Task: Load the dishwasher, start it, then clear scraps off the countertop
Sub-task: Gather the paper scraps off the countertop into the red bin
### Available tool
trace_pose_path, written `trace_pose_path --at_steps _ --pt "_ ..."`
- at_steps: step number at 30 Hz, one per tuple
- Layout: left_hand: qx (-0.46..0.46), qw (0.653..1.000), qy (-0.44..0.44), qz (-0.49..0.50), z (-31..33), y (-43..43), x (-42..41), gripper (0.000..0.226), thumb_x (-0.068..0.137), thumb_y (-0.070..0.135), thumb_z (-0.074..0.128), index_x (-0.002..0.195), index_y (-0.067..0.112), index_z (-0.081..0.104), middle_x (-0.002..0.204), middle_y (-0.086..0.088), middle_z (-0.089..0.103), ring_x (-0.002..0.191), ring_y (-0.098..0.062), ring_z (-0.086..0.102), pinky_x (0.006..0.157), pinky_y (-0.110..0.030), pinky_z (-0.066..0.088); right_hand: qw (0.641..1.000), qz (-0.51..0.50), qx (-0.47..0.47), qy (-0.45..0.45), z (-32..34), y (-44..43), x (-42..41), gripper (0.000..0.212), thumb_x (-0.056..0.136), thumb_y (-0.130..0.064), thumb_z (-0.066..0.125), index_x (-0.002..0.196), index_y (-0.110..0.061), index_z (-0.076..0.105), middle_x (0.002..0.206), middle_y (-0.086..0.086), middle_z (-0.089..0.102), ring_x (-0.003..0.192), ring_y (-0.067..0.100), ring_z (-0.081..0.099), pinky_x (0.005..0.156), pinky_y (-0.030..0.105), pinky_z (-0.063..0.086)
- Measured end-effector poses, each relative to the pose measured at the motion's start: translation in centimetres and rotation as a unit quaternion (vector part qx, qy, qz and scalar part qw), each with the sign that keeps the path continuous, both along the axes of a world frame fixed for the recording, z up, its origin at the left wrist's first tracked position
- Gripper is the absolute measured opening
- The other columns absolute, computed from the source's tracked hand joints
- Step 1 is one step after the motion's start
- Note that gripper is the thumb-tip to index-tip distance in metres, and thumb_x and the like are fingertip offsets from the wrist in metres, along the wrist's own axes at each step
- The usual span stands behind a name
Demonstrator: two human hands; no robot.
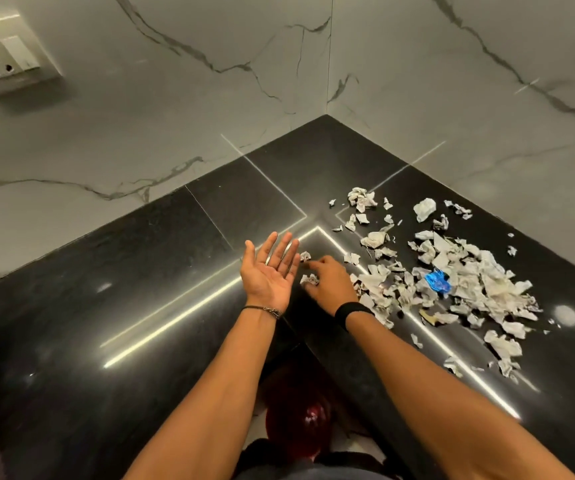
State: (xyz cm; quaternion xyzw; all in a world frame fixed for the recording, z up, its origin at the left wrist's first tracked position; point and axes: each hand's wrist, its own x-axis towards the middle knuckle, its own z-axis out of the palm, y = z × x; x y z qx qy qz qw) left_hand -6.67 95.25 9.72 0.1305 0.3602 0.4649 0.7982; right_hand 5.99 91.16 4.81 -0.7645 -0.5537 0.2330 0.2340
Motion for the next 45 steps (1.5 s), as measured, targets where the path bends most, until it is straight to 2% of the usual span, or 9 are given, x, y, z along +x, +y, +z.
trace_pose_path --at_steps 4,7,12,17,21,26,33,39,45 --pt "-0.007 1.000 0.006 -0.005 -0.3 2.1 0.4 0.062 0.100 0.057 0.044 0.139 0.011 0.056 0.129 -0.013 0.069 0.121 -0.029 0.066 0.114 -0.045 0.042 0.999 0.008 -0.013 -0.046 -0.9 0.4 0.6 0.014 0.087 -0.023 0.068 0.095 -0.013 0.073 0.093 0.008 0.061 0.090 0.029 0.062 0.074 0.034 0.045" --pt "-0.011 1.000 0.010 -0.020 -0.4 3.6 0.5 0.060 0.100 0.057 0.045 0.139 0.012 0.057 0.130 -0.013 0.068 0.121 -0.029 0.065 0.114 -0.045 0.042 0.999 -0.040 0.005 -0.013 -0.2 0.5 1.2 0.009 0.084 -0.017 0.069 0.091 -0.013 0.075 0.091 0.004 0.067 0.085 0.021 0.063 0.076 0.032 0.048" --pt "-0.017 0.998 0.014 -0.053 -1.5 5.9 0.8 0.058 0.100 0.055 0.046 0.137 0.012 0.060 0.128 -0.012 0.069 0.125 -0.028 0.062 0.115 -0.044 0.041 0.970 -0.152 0.094 0.166 2.8 1.5 0.7 0.007 0.082 -0.017 0.080 0.088 -0.014 0.077 0.078 -0.008 0.072 0.072 0.002 0.065 0.074 0.015 0.051" --pt "-0.053 0.993 0.002 -0.110 -2.5 7.4 1.1 0.057 0.101 0.056 0.045 0.134 0.013 0.062 0.136 -0.014 0.064 0.134 -0.032 0.053 0.114 -0.048 0.041 0.951 -0.111 0.123 0.261 5.3 4.0 -1.7 0.013 0.084 -0.010 0.077 0.097 -0.009 0.077 0.088 -0.001 0.076 0.079 0.001 0.069 0.078 0.014 0.053" --pt "-0.086 0.984 -0.102 -0.120 -2.1 8.0 0.9 0.068 0.097 0.063 0.047 0.134 0.007 0.062 0.138 -0.020 0.061 0.130 -0.033 0.057 0.077 -0.037 0.062 0.958 -0.114 0.155 0.213 5.4 5.4 -2.5 0.012 0.084 -0.014 0.076 0.095 -0.017 0.079 0.089 -0.005 0.077 0.086 0.005 0.071 0.084 0.020 0.055" --pt "-0.088 0.980 -0.127 -0.125 -2.7 9.7 0.3 0.073 0.093 0.066 0.053 0.135 0.007 0.062 0.137 -0.017 0.063 0.127 -0.031 0.061 0.113 -0.046 0.043 0.949 -0.188 0.171 0.184 4.3 6.6 -0.7 0.008 0.087 -0.016 0.073 0.091 -0.021 0.077 0.085 -0.008 0.075 0.083 0.007 0.071 0.082 0.025 0.056" --pt "-0.098 0.979 -0.148 -0.103 -3.6 10.8 0.2 0.075 0.093 0.062 0.057 0.138 0.003 0.058 0.139 -0.019 0.060 0.127 -0.035 0.060 0.113 -0.050 0.042 0.951 -0.233 0.159 0.130 2.1 7.6 -0.8 0.008 0.091 -0.018 0.067 0.096 -0.020 0.073 0.092 -0.010 0.071 0.082 -0.001 0.065 0.073 0.012 0.050" --pt "-0.100 0.982 -0.138 -0.083 -4.3 11.6 0.0 0.076 0.091 0.065 0.057 0.138 0.005 0.059 0.138 -0.018 0.062 0.128 -0.035 0.059 0.114 -0.048 0.042 0.998 -0.008 -0.022 -0.060 -1.1 6.6 0.6 0.028 0.086 -0.021 0.071 0.113 -0.020 0.071 0.102 0.001 0.062 0.094 0.020 0.060 0.083 0.031 0.049" --pt "-0.092 0.988 -0.086 -0.085 -5.2 11.8 1.8 0.072 0.092 0.066 0.055 0.137 0.010 0.061 0.135 -0.016 0.064 0.128 -0.032 0.060 0.115 -0.047 0.040 0.980 -0.153 0.103 0.080 0.3 6.1 0.6 0.017 0.085 -0.025 0.076 0.102 -0.022 0.073 0.089 -0.010 0.068 0.079 0.005 0.062 0.076 0.022 0.052"
